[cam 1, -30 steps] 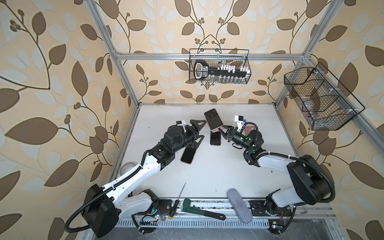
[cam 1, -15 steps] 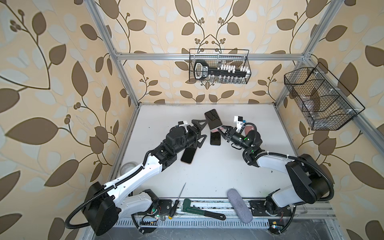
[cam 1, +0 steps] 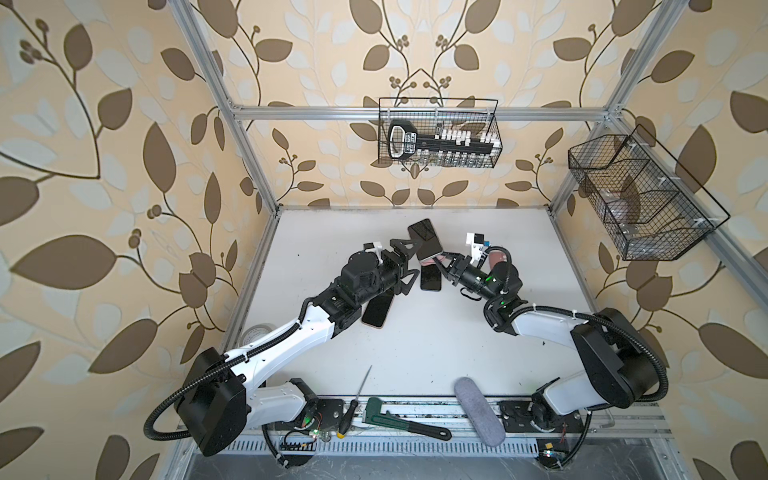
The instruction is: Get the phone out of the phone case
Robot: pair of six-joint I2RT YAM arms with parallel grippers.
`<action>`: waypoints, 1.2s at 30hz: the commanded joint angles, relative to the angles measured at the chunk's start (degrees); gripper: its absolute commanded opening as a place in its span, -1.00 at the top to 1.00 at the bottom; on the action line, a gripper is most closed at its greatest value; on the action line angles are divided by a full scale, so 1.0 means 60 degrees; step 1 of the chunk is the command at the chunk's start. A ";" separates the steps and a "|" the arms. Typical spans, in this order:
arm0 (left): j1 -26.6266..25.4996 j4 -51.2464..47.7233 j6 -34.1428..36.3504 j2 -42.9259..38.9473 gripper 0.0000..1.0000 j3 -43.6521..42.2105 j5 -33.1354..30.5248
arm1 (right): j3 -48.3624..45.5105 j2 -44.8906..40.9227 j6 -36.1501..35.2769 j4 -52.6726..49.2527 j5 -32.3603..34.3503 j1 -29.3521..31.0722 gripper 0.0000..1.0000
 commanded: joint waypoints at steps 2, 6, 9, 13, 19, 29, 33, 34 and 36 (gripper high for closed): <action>-0.0102 0.0661 -0.0049 0.0010 -0.97 0.0448 -0.0054 | -0.0044 -0.0310 -0.0113 0.0805 0.0189 0.0104 1.00; -0.0108 0.0571 0.0047 -0.0005 -0.97 0.0581 -0.0011 | -0.0114 -0.0317 -0.0144 0.0790 0.0238 0.0142 1.00; -0.0115 0.0524 0.0139 -0.0003 -0.97 0.0611 -0.0052 | -0.0107 -0.0284 -0.0156 0.0790 0.0262 0.0203 1.00; -0.0109 0.0628 0.0092 0.0040 -0.97 0.0530 -0.0124 | -0.0118 -0.0229 -0.0158 0.0819 0.0281 0.0294 1.00; -0.0105 0.0335 0.0404 0.0084 -0.97 0.0607 -0.0258 | -0.0165 -0.0241 -0.0171 0.0878 0.0362 0.0441 1.00; -0.0102 0.0518 0.0343 0.0370 -0.97 0.0516 -0.0259 | -0.0290 -0.0225 -0.0174 0.1021 0.0522 0.0685 1.00; -0.0102 0.0464 0.0422 0.0383 -0.97 0.0501 -0.0383 | -0.0355 -0.0218 -0.0183 0.1099 0.0581 0.0758 1.00; -0.0102 0.0416 0.0509 0.0360 -0.97 0.0491 -0.0470 | -0.0370 -0.0215 -0.0195 0.1099 0.0596 0.0774 1.00; -0.0102 0.0010 0.0812 0.0222 -0.94 0.0552 -0.0724 | -0.0413 -0.0213 -0.0188 0.1139 0.0630 0.0832 1.00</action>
